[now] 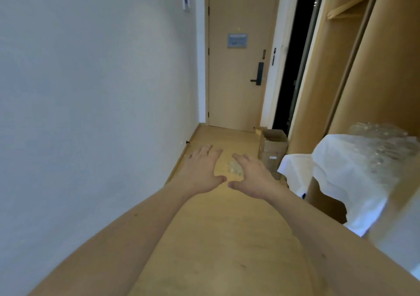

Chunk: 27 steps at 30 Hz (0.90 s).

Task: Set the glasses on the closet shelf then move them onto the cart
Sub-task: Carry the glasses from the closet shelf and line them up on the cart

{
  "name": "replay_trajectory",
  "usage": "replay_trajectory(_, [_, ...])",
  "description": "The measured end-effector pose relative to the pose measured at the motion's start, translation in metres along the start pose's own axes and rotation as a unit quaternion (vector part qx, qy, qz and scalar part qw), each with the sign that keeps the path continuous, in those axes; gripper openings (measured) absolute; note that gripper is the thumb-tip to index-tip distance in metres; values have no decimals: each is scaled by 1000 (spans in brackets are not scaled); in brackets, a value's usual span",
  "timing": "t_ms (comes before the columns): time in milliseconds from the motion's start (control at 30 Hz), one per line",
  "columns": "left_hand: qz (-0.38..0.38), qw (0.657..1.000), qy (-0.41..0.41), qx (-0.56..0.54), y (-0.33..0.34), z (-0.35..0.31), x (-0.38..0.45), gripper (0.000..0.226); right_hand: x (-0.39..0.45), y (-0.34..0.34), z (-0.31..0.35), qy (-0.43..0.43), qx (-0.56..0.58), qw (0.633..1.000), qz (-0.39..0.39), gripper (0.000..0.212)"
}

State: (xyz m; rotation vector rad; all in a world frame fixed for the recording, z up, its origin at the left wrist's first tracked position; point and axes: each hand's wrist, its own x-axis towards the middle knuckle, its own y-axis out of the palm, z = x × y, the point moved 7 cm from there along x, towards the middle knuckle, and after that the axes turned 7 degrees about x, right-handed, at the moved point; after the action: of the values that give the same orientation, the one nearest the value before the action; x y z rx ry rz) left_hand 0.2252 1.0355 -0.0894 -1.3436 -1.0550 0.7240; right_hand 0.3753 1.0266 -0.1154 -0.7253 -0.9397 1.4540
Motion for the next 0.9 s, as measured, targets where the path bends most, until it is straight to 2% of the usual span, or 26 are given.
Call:
replay_trajectory(267, [2,995,100,2,17,-36,99,86,46,-35,-64,75,-1,996,-54,94])
replay_trajectory(700, [19,978,204,-36,44,-29,264,80,151,-65,-130,197,-8,973,-120,79])
replay_trajectory(900, [31,965,252,-71,69,-46,319,75,182,-59,-171,259,-11,960,-108,92])
